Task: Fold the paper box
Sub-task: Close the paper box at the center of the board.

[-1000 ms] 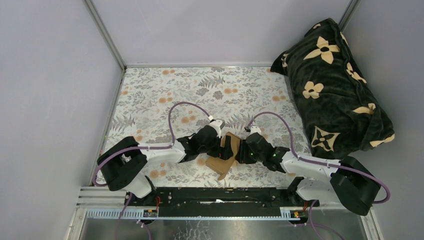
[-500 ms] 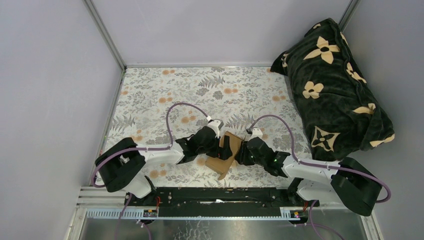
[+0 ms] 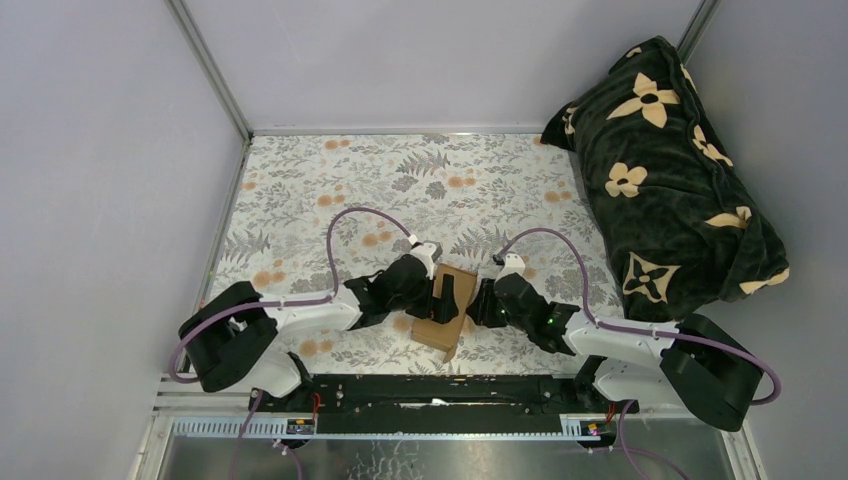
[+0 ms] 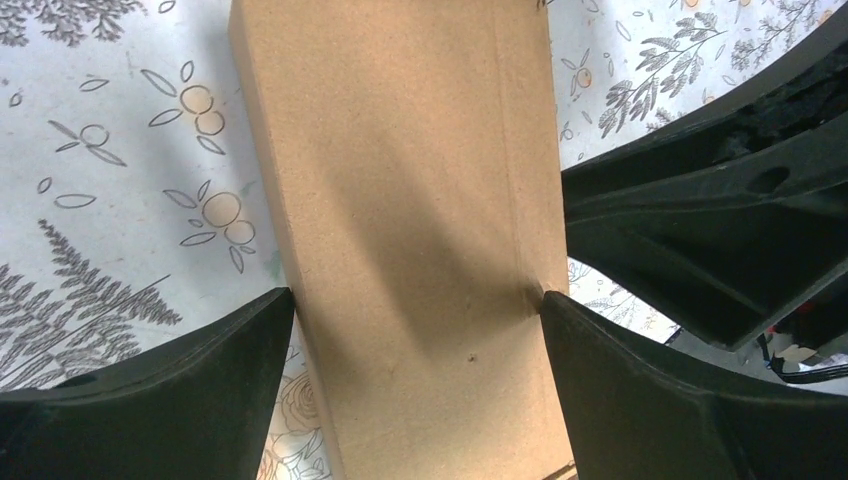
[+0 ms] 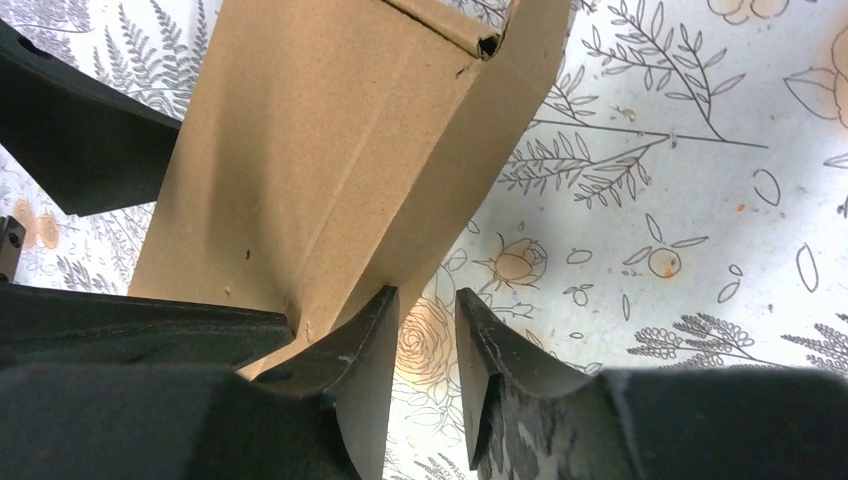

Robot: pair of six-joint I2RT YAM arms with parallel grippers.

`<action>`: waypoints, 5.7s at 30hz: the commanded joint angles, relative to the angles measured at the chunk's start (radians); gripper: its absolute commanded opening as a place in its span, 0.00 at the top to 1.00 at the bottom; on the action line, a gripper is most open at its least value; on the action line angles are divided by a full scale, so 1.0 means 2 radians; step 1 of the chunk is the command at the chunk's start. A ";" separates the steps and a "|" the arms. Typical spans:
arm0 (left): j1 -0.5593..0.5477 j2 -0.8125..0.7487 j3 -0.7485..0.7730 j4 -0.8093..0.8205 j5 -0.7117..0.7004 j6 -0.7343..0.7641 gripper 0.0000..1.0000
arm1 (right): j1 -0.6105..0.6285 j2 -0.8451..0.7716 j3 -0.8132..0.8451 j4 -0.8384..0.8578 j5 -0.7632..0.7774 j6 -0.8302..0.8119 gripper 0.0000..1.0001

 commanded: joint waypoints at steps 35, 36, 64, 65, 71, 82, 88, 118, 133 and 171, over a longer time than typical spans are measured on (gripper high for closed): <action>0.015 -0.053 -0.046 -0.014 -0.035 0.016 0.01 | 0.003 0.082 0.040 0.131 -0.053 0.026 0.44; 0.016 -0.053 -0.046 -0.012 -0.034 0.016 0.02 | 0.003 0.084 0.039 0.132 -0.054 0.029 0.44; 0.024 -0.033 -0.083 0.090 0.047 0.015 0.02 | 0.003 0.153 0.012 0.220 -0.049 0.121 0.47; 0.024 -0.034 -0.085 0.092 0.049 0.015 0.02 | 0.003 0.153 0.012 0.219 -0.048 0.121 0.47; 0.025 -0.058 -0.096 0.095 0.048 0.021 0.02 | 0.003 0.154 0.016 0.205 -0.045 0.119 0.50; 0.033 -0.105 -0.102 0.034 -0.031 0.019 0.02 | 0.003 0.153 0.023 0.191 -0.047 0.114 0.53; 0.049 -0.151 -0.125 0.050 -0.041 0.024 0.02 | 0.003 0.154 0.028 0.187 -0.051 0.111 0.53; -0.097 -0.097 0.035 -0.212 -0.252 -0.061 0.01 | 0.004 0.149 0.059 0.138 -0.038 0.137 0.60; -0.113 -0.122 0.047 -0.270 -0.301 -0.080 0.01 | 0.004 0.132 0.039 0.164 -0.040 0.150 0.62; 0.077 -0.176 -0.017 -0.277 -0.269 -0.087 0.03 | -0.028 0.092 0.073 0.068 -0.040 0.025 0.66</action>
